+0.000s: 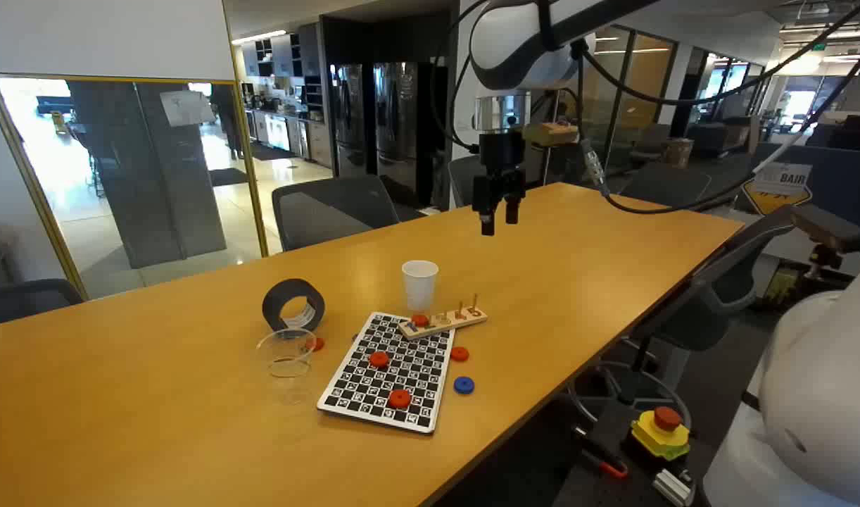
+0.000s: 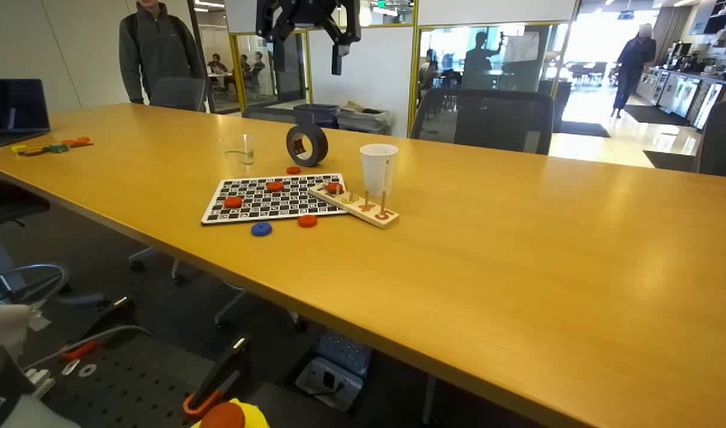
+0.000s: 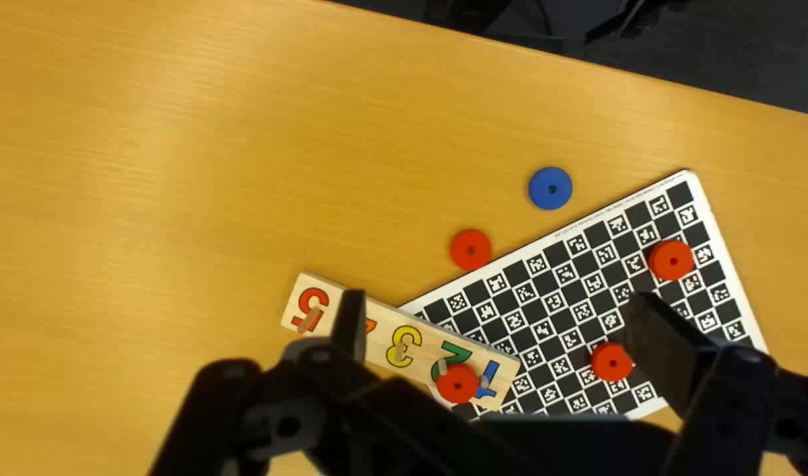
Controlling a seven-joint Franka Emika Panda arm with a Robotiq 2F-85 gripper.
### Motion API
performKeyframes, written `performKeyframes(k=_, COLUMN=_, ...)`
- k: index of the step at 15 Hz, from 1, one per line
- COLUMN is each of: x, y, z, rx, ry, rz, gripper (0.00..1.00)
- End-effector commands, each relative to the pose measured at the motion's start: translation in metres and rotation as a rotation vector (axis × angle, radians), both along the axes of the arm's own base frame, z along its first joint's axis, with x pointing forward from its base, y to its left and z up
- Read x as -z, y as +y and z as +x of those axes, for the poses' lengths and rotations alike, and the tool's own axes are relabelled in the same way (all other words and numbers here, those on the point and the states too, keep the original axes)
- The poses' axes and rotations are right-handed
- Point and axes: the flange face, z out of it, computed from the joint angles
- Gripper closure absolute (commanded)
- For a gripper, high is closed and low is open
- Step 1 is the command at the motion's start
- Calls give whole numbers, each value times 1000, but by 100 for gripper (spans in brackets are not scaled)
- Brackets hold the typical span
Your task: Put the blue square into the transparent cup and the orange squares into the white cup.
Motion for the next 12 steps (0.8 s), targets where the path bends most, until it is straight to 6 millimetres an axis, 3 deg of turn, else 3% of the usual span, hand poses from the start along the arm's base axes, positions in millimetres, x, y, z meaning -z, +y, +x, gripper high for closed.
performKeyframes(k=1, x=-3, y=0, z=1, rx=0, ry=-4, rz=-1, gripper=0)
performKeyframes(k=7, x=-6, y=2, z=0, rx=5, ry=-14, rz=3, gripper=0)
performKeyframes(k=12, x=34, y=40, z=-14, rx=89, ry=26, rz=43, gripper=0)
